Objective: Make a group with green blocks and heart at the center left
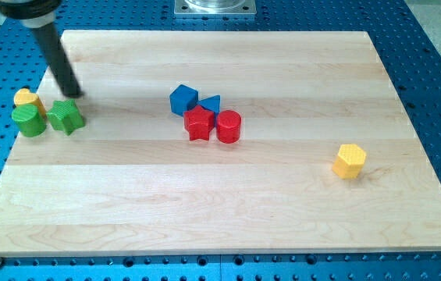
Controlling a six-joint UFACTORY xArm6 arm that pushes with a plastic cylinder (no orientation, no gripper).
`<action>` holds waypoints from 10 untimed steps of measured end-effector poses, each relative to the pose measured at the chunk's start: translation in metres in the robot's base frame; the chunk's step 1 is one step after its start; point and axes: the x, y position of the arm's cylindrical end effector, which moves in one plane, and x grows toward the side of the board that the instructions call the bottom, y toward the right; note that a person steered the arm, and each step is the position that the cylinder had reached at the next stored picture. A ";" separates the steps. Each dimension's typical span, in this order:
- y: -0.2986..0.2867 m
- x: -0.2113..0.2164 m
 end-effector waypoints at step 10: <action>-0.011 -0.020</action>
